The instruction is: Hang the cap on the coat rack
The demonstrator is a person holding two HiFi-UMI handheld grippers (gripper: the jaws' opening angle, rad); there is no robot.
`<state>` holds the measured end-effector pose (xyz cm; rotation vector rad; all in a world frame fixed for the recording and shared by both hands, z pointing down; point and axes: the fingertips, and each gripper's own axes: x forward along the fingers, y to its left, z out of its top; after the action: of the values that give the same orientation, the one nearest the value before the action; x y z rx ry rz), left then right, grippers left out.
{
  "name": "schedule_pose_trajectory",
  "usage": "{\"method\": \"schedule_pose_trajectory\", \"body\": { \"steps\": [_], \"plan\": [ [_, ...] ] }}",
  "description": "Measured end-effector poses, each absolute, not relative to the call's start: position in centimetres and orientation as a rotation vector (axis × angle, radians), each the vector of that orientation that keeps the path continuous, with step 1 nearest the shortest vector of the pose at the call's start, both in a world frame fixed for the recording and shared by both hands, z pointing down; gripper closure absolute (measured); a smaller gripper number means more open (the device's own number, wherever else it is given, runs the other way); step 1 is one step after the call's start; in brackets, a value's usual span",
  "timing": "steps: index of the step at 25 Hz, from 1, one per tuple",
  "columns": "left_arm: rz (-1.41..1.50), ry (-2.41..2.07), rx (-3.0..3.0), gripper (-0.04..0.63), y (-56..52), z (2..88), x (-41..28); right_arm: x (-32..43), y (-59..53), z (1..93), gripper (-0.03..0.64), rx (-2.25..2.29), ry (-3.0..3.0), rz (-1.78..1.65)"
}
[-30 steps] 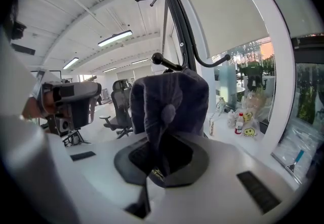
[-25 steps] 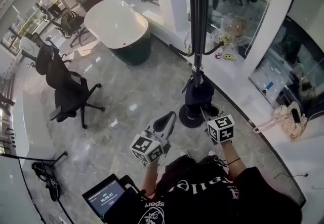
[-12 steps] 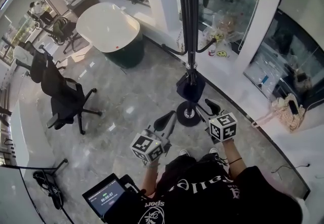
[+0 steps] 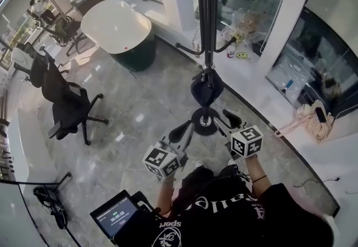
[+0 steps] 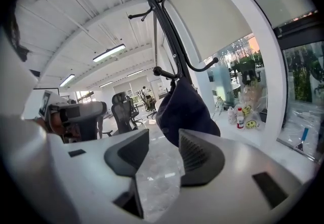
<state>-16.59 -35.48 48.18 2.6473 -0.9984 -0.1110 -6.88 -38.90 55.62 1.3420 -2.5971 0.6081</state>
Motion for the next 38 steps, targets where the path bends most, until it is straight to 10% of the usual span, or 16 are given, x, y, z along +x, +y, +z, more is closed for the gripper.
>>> {"method": "schedule_pose_trajectory", "body": {
  "steps": [8, 15, 38],
  "plan": [
    [-0.117, -0.979, 2.64, 0.591, -33.2, 48.5, -15.6, -6.7, -36.0, 53.7, 0.436, 1.336, -2.643, 0.548],
    [-0.116, -1.055, 2.638, 0.591, -30.7, 47.5, -14.7, -6.0, -33.5, 52.9, 0.574, 1.319, -2.689, 0.558],
    [-0.207, -0.93, 2.739, 0.591, -16.3, 43.5, -7.3, -0.4, -16.6, 50.1, 0.592, 1.372, -2.687, 0.489]
  ]
}}
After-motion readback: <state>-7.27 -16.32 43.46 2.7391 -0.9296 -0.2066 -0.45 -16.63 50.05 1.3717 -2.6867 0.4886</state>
